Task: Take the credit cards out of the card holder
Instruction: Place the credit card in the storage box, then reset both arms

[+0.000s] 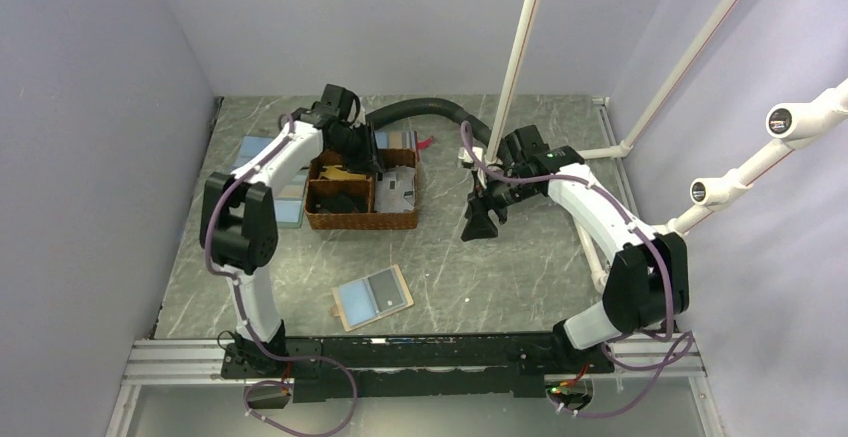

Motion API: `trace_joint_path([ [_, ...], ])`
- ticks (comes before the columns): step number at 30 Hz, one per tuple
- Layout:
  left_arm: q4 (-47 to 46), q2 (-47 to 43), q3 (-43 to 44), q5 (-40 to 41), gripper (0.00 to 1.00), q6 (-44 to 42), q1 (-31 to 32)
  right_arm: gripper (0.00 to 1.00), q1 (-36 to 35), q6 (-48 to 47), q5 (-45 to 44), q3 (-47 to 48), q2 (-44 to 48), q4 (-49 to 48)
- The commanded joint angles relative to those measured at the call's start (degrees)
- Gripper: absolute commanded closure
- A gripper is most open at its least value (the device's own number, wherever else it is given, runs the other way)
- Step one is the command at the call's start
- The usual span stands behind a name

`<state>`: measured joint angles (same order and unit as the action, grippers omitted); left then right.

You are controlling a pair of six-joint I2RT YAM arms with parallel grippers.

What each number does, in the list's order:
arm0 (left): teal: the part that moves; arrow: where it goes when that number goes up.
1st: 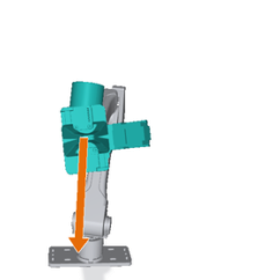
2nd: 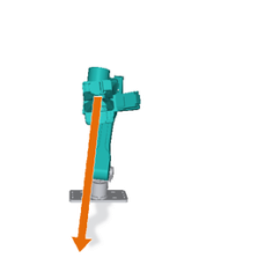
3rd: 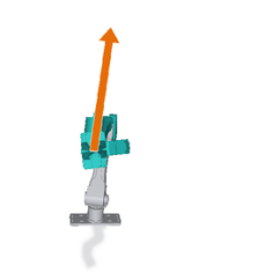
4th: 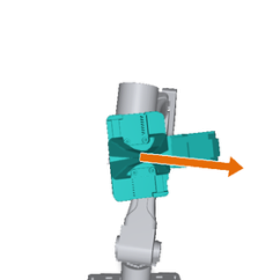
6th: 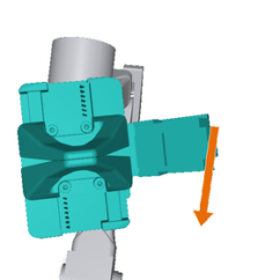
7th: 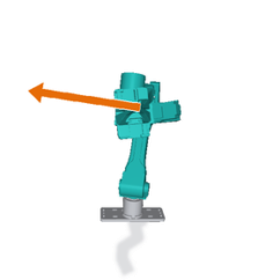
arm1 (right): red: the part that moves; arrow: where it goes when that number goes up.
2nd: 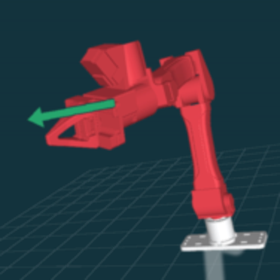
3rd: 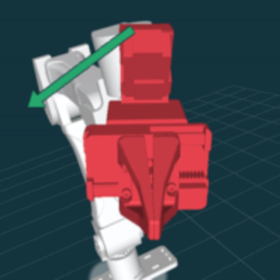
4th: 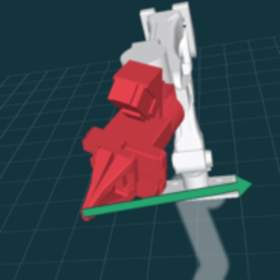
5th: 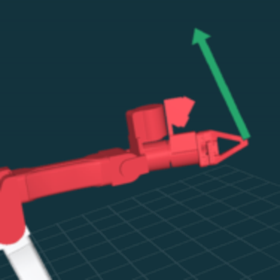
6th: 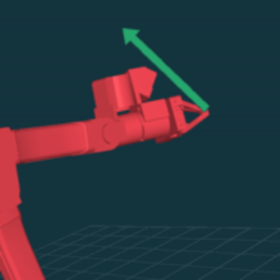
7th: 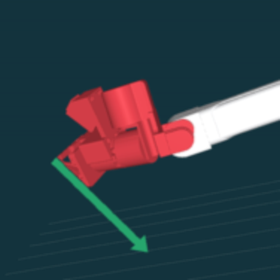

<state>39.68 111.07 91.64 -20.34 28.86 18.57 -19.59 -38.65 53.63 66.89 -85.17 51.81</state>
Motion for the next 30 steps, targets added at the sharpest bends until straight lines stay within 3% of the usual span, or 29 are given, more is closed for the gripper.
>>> trace_joint_path([
  [1,-0.1,-12.0,1.6,6.0,0.58,-3.4,-0.3,0.26,1.7,-1.0,-4.1,6.0,3.3,3.3],
  [4,-0.5,-19.7,-2.2,9.3,0.45,-4.3,-0.8,0.21,2.8,-0.3,-6.2,8.0,5.0,4.9],
  [10,-2.8,-40.9,-16.4,11.0,0.01,0.7,-6.5,0.06,8.7,5.4,-8.0,10.3,8.1,3.7],
  [14,2.1,-51.4,-18.8,9.5,0.01,2.3,-10.1,0.00,12.8,9.8,-4.6,11.2,9.7,2.6],
  [18,9.3,-57.3,-18.0,9.4,0.01,3.8,-10.2,0.00,14.0,16.1,-8.1,10.9,11.4,-0.4],
  [24,15.1,-62.5,-16.7,9.8,0.01,3.8,-10.2,0.00,17.6,8.7,-1.0,12.8,13.0,4.9],
  [30,17.8,-65.2,-17.1,10.0,0.00,2.3,-10.2,0.00,18.7,21.5,-3.3,7.6,17.3,-4.4],
])
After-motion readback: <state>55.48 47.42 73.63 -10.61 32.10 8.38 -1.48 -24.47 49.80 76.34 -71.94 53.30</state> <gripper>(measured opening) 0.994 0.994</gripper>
